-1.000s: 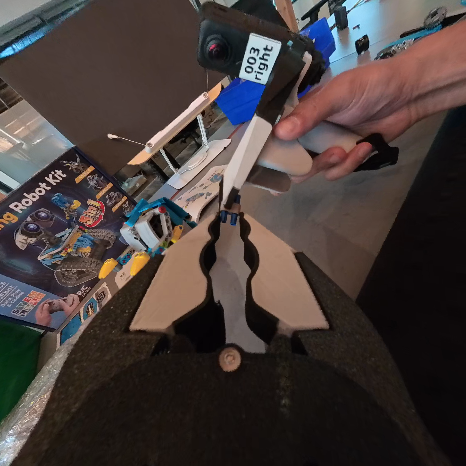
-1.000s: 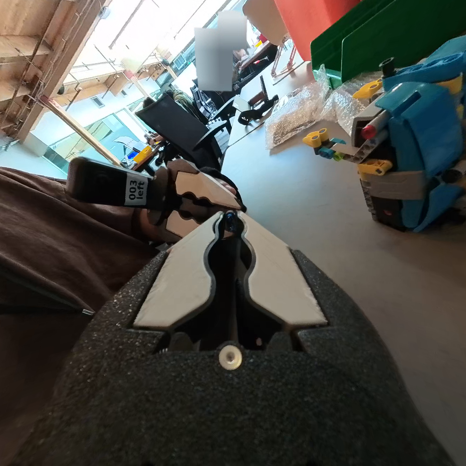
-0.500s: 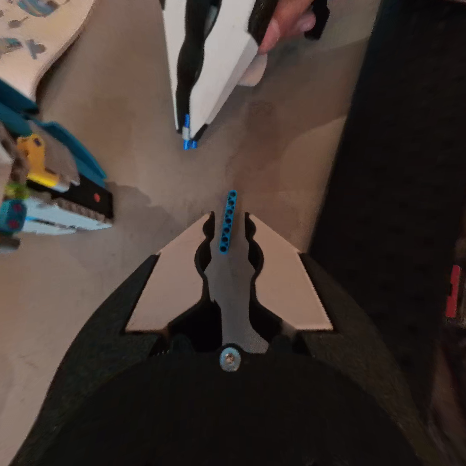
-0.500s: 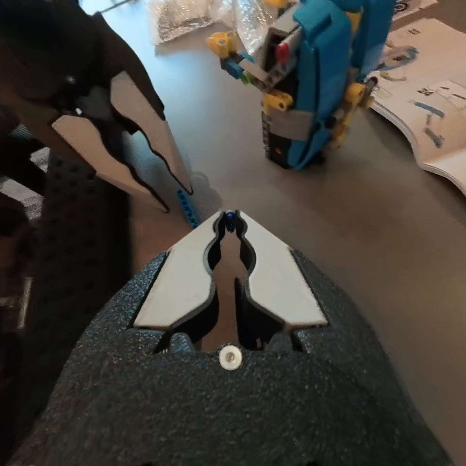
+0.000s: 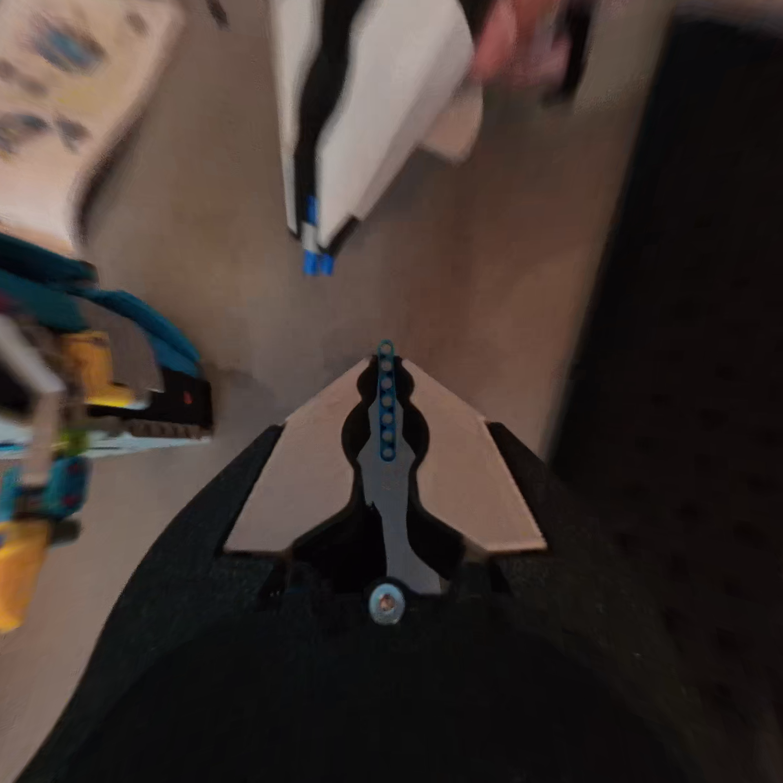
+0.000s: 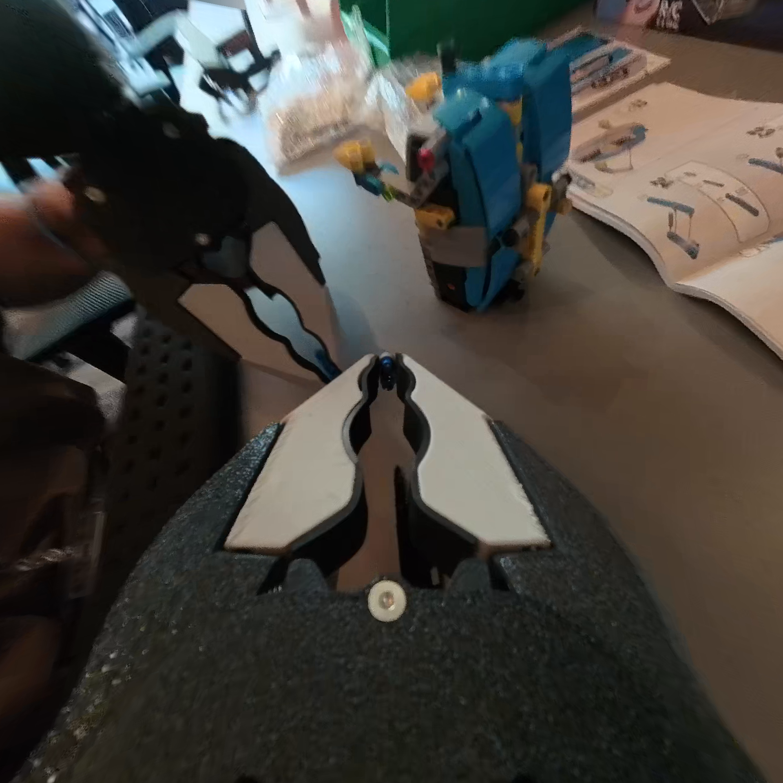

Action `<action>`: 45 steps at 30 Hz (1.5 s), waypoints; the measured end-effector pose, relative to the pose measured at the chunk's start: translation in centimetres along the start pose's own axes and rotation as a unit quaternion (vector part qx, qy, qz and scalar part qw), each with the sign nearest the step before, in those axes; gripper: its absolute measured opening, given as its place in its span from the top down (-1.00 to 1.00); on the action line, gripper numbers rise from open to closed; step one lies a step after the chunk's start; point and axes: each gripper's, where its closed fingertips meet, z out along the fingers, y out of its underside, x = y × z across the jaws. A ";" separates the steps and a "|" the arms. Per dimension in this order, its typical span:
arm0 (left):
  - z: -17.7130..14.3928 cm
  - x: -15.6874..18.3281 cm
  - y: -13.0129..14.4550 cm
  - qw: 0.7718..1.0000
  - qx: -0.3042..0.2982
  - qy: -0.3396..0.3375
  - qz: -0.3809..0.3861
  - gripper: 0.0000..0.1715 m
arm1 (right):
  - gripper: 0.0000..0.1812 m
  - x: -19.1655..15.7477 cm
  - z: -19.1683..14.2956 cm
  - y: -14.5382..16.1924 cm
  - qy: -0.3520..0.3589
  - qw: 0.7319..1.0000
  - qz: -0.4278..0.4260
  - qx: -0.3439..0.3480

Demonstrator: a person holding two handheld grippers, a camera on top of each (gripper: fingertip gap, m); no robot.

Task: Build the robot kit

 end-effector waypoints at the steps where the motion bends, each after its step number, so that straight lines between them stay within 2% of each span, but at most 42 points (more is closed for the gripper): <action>1: -1.1 -0.3 -2.1 0.997 0.075 0.000 -0.034 0.92 | 0.92 -0.7 -0.4 -1.1 -0.022 0.999 0.014 0.031; 2: -2.7 -0.8 -4.3 0.983 0.163 0.001 -0.084 0.92 | 0.92 -1.4 -1.1 -2.4 -0.044 0.996 0.028 0.070; 3: -4.6 -1.4 -5.9 0.959 0.246 0.015 -0.138 0.92 | 0.93 -2.2 -1.9 -3.7 -0.070 0.991 0.042 0.107; 5: -8.0 -1.7 -7.9 0.892 0.391 0.069 -0.214 0.92 | 0.93 -3.6 -3.1 -5.5 -0.117 0.978 0.062 0.161; 6: -9.0 -1.5 -8.2 0.863 0.439 0.095 -0.231 0.92 | 0.94 -4.3 -3.4 -6.1 -0.138 0.971 0.073 0.180; 8: -9.9 -0.7 -8.4 0.831 0.479 0.135 -0.247 0.92 | 0.93 -5.4 -3.4 -6.8 -0.168 0.961 0.092 0.200; 10: -10.3 -0.4 -8.6 0.813 0.499 0.152 -0.258 0.92 | 0.94 -6.1 -3.7 -7.5 -0.200 0.948 0.109 0.221; 12: -10.7 -0.7 -8.7 0.793 0.519 0.161 -0.275 0.92 | 0.94 -6.4 -3.6 -7.5 -0.208 0.946 0.112 0.220; 18: -11.3 -1.3 -8.9 0.760 0.549 0.174 -0.301 0.93 | 0.94 -5.9 -4.2 -8.1 -0.204 0.939 0.125 0.247; 21: -11.0 -0.7 -9.1 0.772 0.542 0.172 -0.285 0.92 | 0.94 -6.3 -3.8 -7.9 -0.210 0.940 0.124 0.238; 26: -11.0 -0.6 -9.1 0.769 0.542 0.181 -0.287 0.93 | 0.94 -6.3 -3.6 -7.7 -0.198 0.945 0.116 0.232; 31: -10.7 -0.3 -8.9 0.787 0.527 0.174 -0.270 0.92 | 0.93 -6.4 -3.5 -7.3 -0.198 0.950 0.108 0.216; 35: -10.0 0.1 -8.4 0.820 0.491 0.161 -0.244 0.93 | 0.93 -6.5 -3.3 -6.3 -0.205 0.957 0.099 0.177; 39: -9.6 0.7 -7.9 0.833 0.467 0.185 -0.232 0.93 | 0.94 -6.8 -3.1 -5.6 -0.202 0.964 0.078 0.154; 45: -7.6 2.0 -6.4 0.890 0.390 0.167 -0.165 0.93 | 0.92 -7.1 -2.3 -3.7 -0.193 0.976 0.045 0.091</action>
